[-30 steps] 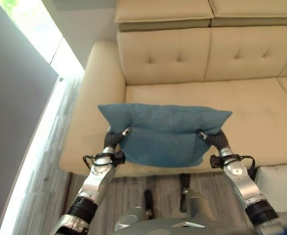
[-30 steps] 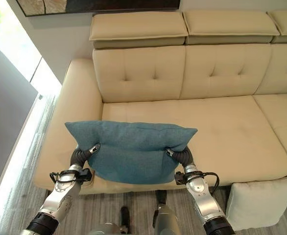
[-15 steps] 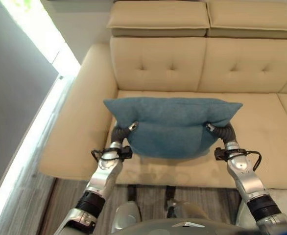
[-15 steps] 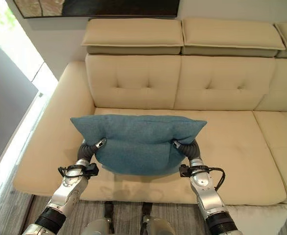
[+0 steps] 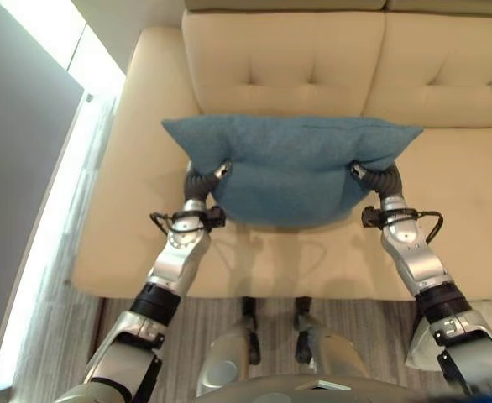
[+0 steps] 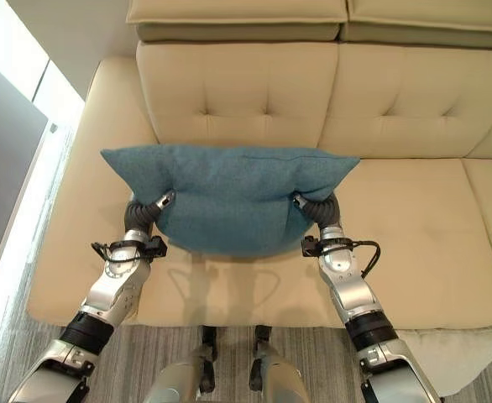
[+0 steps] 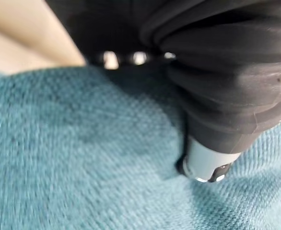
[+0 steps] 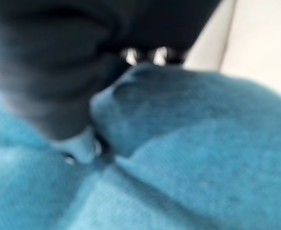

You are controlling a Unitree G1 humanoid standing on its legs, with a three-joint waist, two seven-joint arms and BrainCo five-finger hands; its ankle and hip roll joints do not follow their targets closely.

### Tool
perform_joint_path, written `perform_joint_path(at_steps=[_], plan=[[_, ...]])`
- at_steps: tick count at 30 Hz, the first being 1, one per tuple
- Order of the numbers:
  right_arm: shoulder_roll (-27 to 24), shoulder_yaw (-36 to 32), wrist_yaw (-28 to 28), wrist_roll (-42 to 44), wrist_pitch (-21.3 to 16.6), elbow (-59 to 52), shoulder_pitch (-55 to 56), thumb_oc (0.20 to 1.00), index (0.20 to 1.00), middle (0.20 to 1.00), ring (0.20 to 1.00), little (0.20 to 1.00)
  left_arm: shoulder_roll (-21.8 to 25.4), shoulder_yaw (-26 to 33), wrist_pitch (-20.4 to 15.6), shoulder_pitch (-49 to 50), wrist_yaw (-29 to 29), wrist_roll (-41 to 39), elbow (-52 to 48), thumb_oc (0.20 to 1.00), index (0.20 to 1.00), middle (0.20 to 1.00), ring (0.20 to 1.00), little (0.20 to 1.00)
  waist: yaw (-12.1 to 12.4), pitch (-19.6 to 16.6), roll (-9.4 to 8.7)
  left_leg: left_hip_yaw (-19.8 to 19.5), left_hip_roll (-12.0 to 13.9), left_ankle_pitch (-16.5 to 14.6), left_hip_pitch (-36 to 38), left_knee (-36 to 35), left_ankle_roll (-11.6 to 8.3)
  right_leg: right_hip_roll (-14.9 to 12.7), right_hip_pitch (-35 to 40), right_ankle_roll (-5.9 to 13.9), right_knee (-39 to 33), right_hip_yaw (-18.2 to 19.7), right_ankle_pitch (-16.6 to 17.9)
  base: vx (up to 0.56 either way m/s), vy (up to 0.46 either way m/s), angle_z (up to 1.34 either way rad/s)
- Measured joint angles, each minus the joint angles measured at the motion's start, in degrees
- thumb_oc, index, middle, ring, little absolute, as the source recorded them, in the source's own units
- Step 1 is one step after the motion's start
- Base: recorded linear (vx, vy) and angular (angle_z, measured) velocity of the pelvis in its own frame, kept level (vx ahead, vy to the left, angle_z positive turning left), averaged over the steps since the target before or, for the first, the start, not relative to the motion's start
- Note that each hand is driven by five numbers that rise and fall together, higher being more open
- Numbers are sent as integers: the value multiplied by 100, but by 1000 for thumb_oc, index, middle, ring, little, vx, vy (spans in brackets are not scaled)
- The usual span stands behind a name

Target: Pick up all the scattered cushions and arrange them neatly on the sofa.

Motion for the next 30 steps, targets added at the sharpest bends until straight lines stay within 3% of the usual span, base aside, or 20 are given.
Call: perform_joint_path(at_steps=[12,23,30], plan=[[-311,485,-403,209,152,604,-1826,200,200,200,200,200,323,-229,-209,-1920,485,-447,1272,200,200,200,200,200,-48,74,-15,104,-26,26,-650,-70,35,-9,-732,-18,-15,101,67,6,21,-5],[-340,638,-571,197,152,734,-2311,200,200,200,200,200,390,-250,-310,-2194,602,-450,1322,200,200,200,200,200,-73,83,-59,73,-28,26,-962,-57,35,-9,-1043,-28,-27,146,73,38,6,-2],[-346,920,-574,196,104,1583,-2940,200,200,200,200,200,200,-235,-592,-2208,600,-459,1475,200,200,200,200,200,-58,76,-119,-42,-28,27,-1185,0,34,-6,-1218,-14,-24,114,98,2,-21,2]])
